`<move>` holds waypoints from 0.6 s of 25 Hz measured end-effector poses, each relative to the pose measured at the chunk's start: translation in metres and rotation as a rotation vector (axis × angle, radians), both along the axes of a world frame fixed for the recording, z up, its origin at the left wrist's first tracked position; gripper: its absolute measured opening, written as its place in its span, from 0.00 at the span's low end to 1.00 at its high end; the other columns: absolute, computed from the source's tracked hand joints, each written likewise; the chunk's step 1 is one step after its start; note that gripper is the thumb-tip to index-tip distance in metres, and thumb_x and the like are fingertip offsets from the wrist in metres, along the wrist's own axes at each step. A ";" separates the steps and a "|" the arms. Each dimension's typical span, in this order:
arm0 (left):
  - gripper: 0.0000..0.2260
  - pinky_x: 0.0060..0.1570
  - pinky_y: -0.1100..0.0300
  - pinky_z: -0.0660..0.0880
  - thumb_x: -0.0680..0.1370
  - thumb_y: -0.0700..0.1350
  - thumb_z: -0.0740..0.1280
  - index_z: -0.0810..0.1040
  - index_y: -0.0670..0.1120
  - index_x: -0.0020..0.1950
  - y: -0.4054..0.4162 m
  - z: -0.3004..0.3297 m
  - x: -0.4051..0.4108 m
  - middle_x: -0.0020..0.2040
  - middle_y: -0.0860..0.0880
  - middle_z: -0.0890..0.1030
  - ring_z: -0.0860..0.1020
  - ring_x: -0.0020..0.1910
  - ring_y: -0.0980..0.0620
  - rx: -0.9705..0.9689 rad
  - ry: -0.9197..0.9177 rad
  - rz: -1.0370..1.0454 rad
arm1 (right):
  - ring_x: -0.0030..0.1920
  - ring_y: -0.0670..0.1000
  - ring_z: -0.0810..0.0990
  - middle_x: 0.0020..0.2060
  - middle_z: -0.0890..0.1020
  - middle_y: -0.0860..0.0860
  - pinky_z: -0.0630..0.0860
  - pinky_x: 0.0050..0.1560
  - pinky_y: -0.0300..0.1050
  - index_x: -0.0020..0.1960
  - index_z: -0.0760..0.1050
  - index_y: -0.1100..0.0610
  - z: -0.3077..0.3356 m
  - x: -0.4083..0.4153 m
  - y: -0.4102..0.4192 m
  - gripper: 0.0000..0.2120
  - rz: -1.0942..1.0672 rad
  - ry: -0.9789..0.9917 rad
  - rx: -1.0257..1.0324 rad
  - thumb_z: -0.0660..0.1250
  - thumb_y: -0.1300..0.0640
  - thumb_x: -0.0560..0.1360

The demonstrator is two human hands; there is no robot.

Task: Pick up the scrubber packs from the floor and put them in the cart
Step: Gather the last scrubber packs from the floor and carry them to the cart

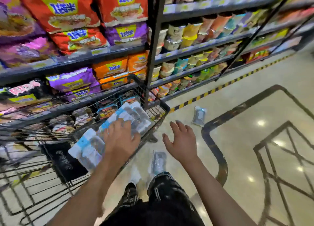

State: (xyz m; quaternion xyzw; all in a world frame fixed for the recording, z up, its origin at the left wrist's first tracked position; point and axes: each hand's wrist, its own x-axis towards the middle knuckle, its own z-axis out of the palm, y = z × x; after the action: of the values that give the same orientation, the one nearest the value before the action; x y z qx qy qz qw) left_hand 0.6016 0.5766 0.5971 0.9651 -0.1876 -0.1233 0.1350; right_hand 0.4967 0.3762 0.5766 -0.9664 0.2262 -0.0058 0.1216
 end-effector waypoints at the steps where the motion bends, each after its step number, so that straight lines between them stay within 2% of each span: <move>1: 0.23 0.56 0.42 0.73 0.73 0.58 0.59 0.80 0.45 0.59 -0.015 0.001 -0.004 0.59 0.40 0.80 0.78 0.57 0.36 0.014 0.011 -0.048 | 0.66 0.64 0.77 0.70 0.78 0.59 0.72 0.69 0.61 0.72 0.76 0.55 -0.001 -0.020 -0.010 0.31 -0.066 0.013 -0.002 0.59 0.37 0.78; 3: 0.25 0.53 0.42 0.74 0.72 0.58 0.57 0.80 0.43 0.58 -0.044 0.001 -0.018 0.56 0.38 0.80 0.78 0.55 0.35 0.041 0.012 -0.173 | 0.64 0.64 0.79 0.68 0.79 0.59 0.74 0.67 0.60 0.70 0.77 0.56 -0.002 -0.060 -0.030 0.29 -0.189 -0.008 -0.017 0.62 0.39 0.77; 6: 0.20 0.48 0.42 0.76 0.72 0.56 0.63 0.81 0.43 0.53 -0.092 -0.002 -0.044 0.51 0.38 0.81 0.79 0.51 0.35 0.034 -0.006 -0.328 | 0.63 0.64 0.80 0.67 0.80 0.59 0.75 0.63 0.58 0.69 0.78 0.57 -0.007 -0.119 -0.061 0.28 -0.352 -0.022 -0.009 0.64 0.40 0.77; 9: 0.21 0.46 0.42 0.77 0.72 0.55 0.64 0.82 0.42 0.55 -0.141 -0.010 -0.070 0.50 0.39 0.81 0.80 0.49 0.35 0.045 -0.050 -0.435 | 0.58 0.63 0.83 0.61 0.84 0.61 0.77 0.59 0.56 0.64 0.81 0.60 -0.014 -0.169 -0.091 0.26 -0.441 -0.053 -0.026 0.68 0.43 0.74; 11: 0.23 0.49 0.41 0.77 0.72 0.55 0.62 0.83 0.42 0.58 -0.178 -0.020 -0.091 0.52 0.38 0.82 0.80 0.50 0.34 0.055 -0.067 -0.487 | 0.56 0.62 0.84 0.59 0.84 0.60 0.78 0.58 0.56 0.63 0.82 0.61 -0.020 -0.204 -0.118 0.26 -0.482 -0.060 -0.024 0.68 0.44 0.74; 15: 0.24 0.62 0.41 0.72 0.77 0.57 0.62 0.77 0.47 0.69 -0.252 -0.031 -0.143 0.67 0.41 0.77 0.74 0.65 0.36 0.124 0.066 -0.449 | 0.61 0.62 0.81 0.64 0.82 0.58 0.75 0.63 0.57 0.68 0.79 0.58 -0.034 -0.271 -0.184 0.31 -0.525 0.026 0.059 0.60 0.38 0.76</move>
State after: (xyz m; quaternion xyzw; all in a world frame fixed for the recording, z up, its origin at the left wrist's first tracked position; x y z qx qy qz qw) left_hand 0.4590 0.3251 0.5664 0.9012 -0.3849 -0.1928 0.0505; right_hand 0.2253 0.1923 0.5425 -0.8706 0.4710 -0.0180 0.1412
